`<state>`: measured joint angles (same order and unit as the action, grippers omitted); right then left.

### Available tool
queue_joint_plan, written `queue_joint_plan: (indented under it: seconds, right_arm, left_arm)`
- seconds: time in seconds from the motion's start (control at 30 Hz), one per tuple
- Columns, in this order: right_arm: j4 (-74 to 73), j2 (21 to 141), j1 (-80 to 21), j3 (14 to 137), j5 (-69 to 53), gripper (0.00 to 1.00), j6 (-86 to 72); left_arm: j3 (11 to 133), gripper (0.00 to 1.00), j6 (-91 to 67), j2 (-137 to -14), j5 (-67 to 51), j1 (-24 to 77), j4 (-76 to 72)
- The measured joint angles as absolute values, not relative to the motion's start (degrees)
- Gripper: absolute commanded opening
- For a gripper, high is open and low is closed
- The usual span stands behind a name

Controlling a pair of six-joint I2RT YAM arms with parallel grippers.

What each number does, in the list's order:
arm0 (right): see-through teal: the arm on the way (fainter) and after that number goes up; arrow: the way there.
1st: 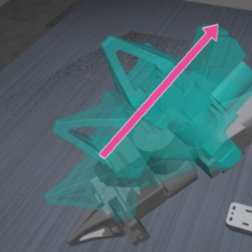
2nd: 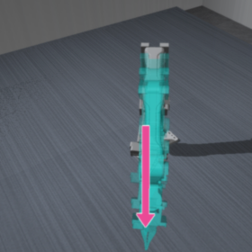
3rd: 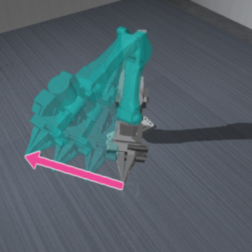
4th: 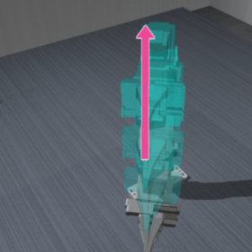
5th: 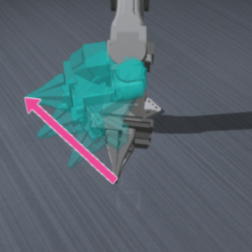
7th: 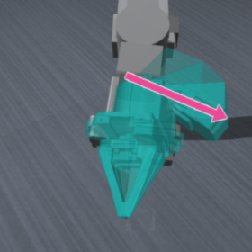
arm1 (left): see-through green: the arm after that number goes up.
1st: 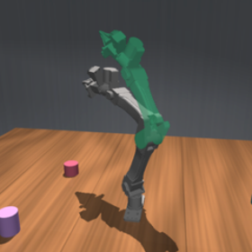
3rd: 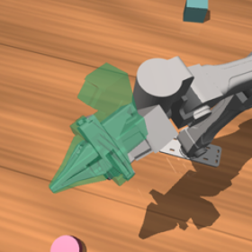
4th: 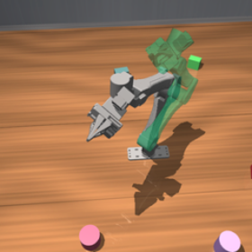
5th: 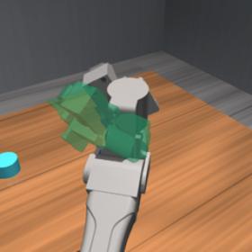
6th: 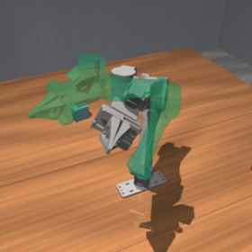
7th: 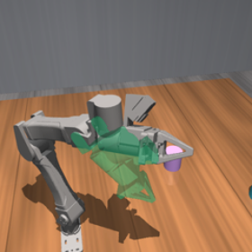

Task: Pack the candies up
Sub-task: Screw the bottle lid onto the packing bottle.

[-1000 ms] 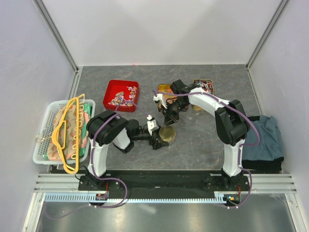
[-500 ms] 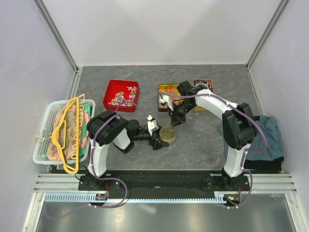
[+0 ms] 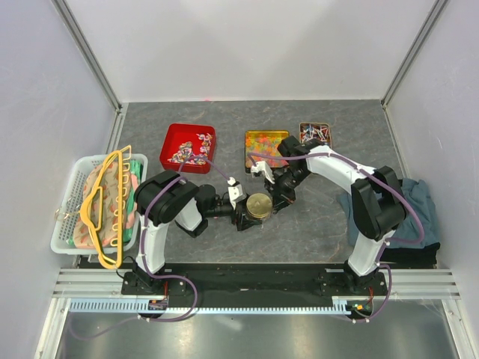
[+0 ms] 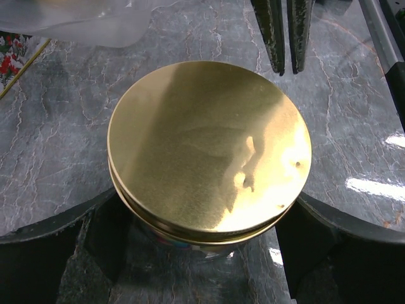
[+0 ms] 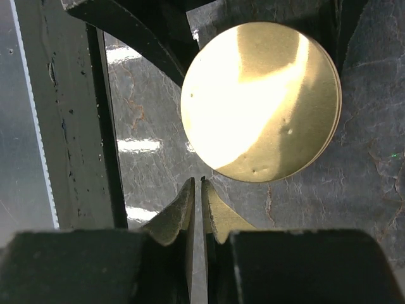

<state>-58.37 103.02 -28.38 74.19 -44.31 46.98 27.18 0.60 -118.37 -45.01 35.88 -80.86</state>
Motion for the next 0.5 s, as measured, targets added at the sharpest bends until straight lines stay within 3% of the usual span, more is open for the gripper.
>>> queue_joint_plan:
  seconds: [0.23, 0.5]
  right_arm:
    - [-59.8, 103.7, -27.8, 81.8, -44.2, 0.25, 46.6]
    - [-58.8, 112.9, -28.0, 94.4, -47.0, 0.26, 45.7]
  left_arm:
    - [27.2, 0.88, 0.6, -118.4, -45.0, 35.8, -80.9]
    - [27.2, 0.87, 0.6, -118.4, -44.9, 35.8, -80.9]
